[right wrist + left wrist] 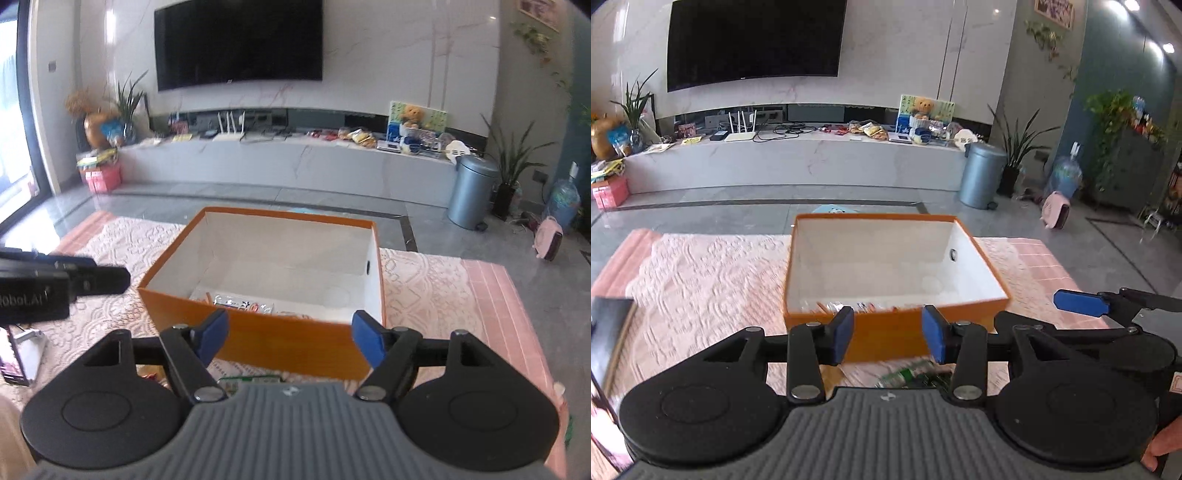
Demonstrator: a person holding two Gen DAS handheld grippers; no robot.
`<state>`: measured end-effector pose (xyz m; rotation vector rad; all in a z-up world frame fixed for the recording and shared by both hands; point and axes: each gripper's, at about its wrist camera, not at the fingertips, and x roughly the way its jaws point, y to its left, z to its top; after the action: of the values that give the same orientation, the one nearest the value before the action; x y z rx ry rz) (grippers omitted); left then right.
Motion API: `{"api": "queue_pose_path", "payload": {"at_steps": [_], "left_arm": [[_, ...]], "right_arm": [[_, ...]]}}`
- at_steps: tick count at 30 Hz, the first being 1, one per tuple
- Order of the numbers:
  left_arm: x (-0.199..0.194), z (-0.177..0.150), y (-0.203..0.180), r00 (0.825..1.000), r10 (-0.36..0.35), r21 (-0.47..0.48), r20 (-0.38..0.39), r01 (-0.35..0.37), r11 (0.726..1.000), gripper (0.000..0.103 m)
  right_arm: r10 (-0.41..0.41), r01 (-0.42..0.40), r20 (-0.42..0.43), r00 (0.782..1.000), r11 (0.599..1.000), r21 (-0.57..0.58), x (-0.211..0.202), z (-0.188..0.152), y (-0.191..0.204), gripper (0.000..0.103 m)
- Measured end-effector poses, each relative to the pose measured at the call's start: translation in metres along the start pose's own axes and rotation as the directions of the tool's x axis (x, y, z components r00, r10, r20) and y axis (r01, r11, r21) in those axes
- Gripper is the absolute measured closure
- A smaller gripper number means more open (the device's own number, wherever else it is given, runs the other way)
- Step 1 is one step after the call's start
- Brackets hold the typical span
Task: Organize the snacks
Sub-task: 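Move both tools back from the box toward the snack pile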
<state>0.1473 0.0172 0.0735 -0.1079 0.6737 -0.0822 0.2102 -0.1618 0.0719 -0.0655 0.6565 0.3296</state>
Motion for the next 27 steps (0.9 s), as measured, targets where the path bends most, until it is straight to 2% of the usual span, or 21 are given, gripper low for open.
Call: {"api": "queue_pose_path", "payload": {"at_steps": [4, 10, 16, 21, 27], "left_arm": [[-0.008, -0.023, -0.009, 1.000, -0.025, 0.017, -0.013, 0.026, 1.000, 0.052], [-0.008, -0.051, -0.011, 0.993, -0.093, 0.012, -0.079, 0.094, 0.995, 0.052], [0.002, -0.086, -0.018, 0.978, -0.126, 0.010, -0.165, 0.130, 0.992, 0.051], [0.013, -0.116, -0.026, 0.960, -0.138, 0.012, -0.243, 0.145, 0.989, 0.051], [0.028, -0.134, -0.033, 0.945, -0.134, 0.019, -0.298, 0.146, 0.989, 0.049]], "right_arm": [[-0.018, 0.017, 0.037, 0.999, 1.000, 0.020, -0.028, -0.027, 0.000, 0.027], [-0.032, 0.032, 0.032, 0.999, 0.999, 0.026, -0.054, -0.067, 0.001, 0.024], [-0.044, 0.045, -0.020, 0.999, 0.998, 0.035, -0.062, -0.109, -0.003, 0.024], [-0.068, 0.070, -0.095, 0.993, 0.997, 0.016, -0.053, -0.139, -0.007, 0.024], [-0.084, 0.085, -0.162, 0.983, 0.996, 0.002, -0.034, -0.160, -0.013, 0.024]]}}
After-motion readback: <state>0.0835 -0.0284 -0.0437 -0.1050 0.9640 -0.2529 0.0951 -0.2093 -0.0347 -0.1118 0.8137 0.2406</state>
